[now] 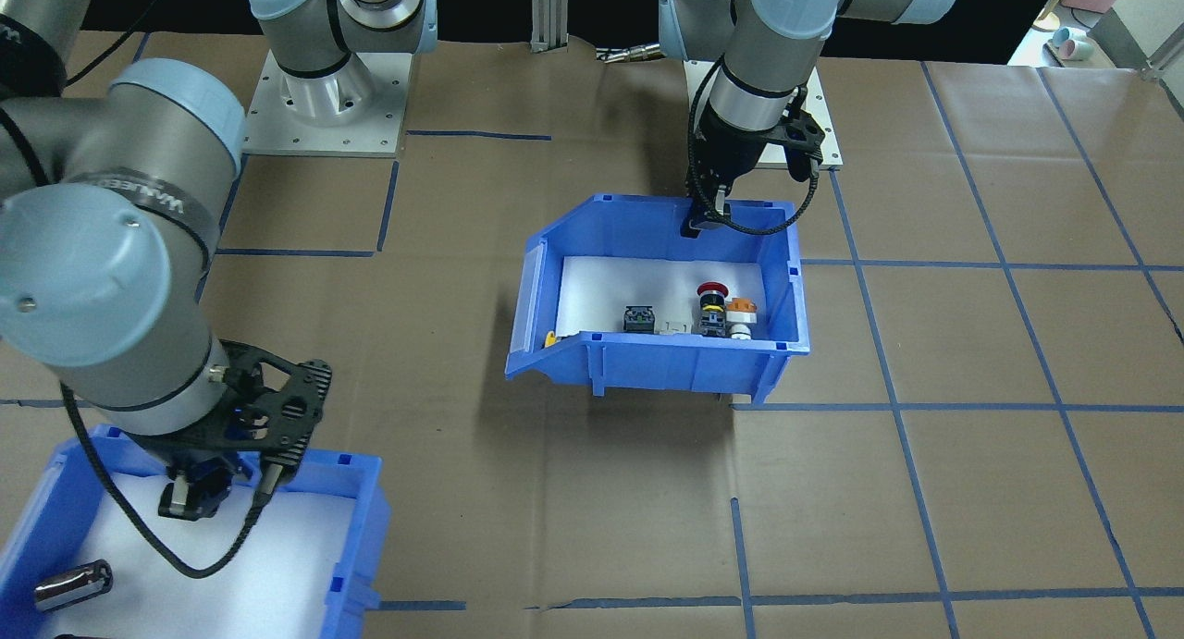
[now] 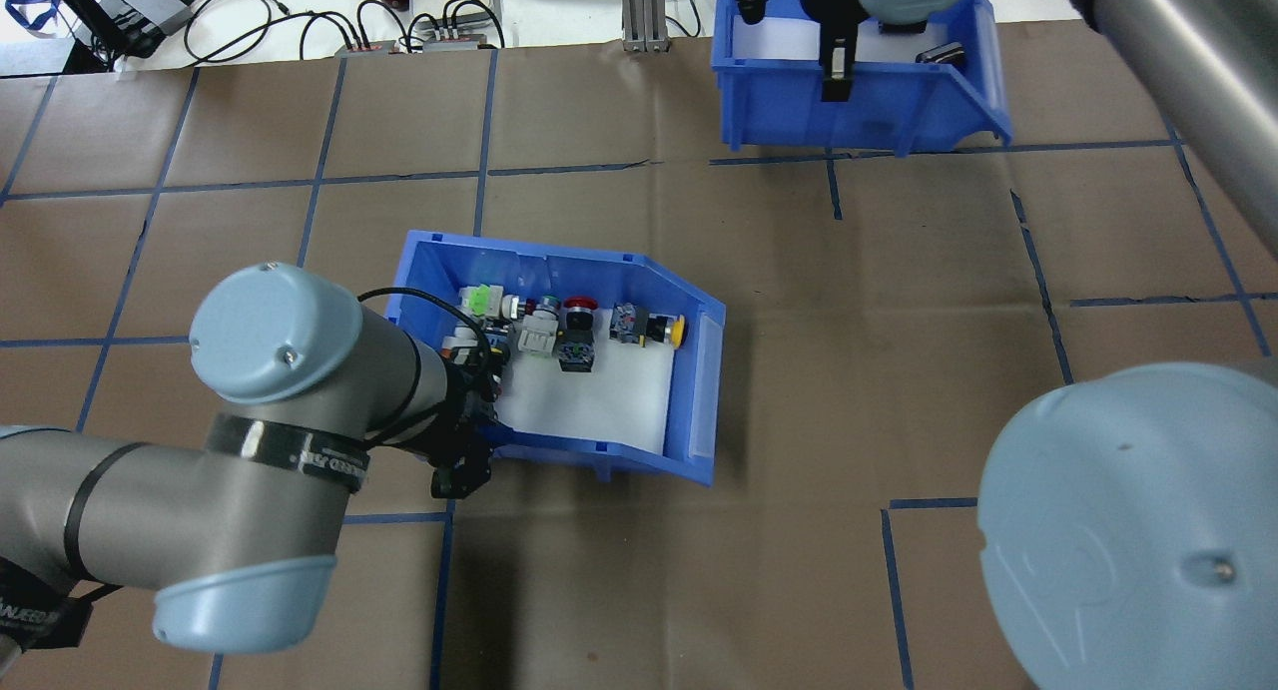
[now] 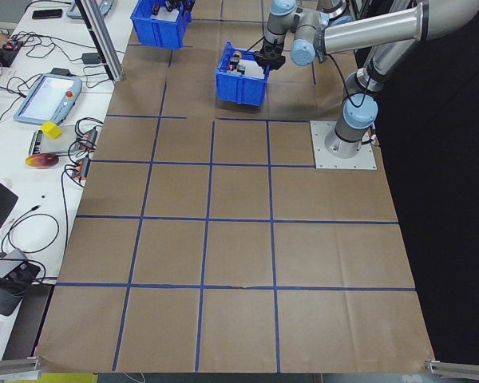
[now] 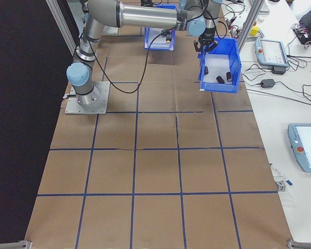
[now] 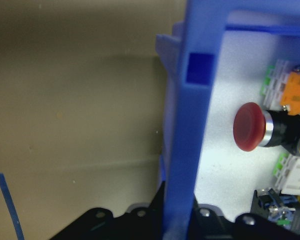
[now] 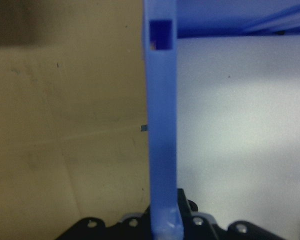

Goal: Place button box in front

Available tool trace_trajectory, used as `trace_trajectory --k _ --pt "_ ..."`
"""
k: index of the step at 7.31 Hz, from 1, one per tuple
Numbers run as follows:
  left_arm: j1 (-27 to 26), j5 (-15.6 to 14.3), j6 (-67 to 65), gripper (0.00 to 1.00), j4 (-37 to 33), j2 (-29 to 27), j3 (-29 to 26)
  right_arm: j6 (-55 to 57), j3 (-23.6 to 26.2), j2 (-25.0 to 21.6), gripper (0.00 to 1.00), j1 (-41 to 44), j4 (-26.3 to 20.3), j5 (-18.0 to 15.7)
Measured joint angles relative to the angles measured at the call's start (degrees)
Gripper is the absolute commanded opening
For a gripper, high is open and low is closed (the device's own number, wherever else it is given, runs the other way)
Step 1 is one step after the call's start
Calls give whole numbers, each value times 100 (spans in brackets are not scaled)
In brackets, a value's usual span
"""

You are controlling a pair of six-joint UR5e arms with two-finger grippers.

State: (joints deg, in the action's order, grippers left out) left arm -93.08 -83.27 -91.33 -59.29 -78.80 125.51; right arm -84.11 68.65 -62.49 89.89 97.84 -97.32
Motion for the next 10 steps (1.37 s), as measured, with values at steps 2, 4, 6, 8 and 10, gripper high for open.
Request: trace_trajectory --k 2,4,6,8,10 --pt "127 12 61 0 82 -535 -390 -914 556 -438 7 -466 0 22" --pt "43 143 1 1 187 -1610 -1374 -1721 1229 -976 7 -888 20 28" --pt "-270 328 -194 3 263 -2496 -2257 -2082 1945 -1479 7 -1257 93 64" --pt "-578 394 -519 17 382 -3087 -2821 -2228 2385 -1756 8 -1517 116 165" --pt "-702 418 -611 25 443 -3453 -3096 -2244 2642 -1853 8 -1558 122 211"
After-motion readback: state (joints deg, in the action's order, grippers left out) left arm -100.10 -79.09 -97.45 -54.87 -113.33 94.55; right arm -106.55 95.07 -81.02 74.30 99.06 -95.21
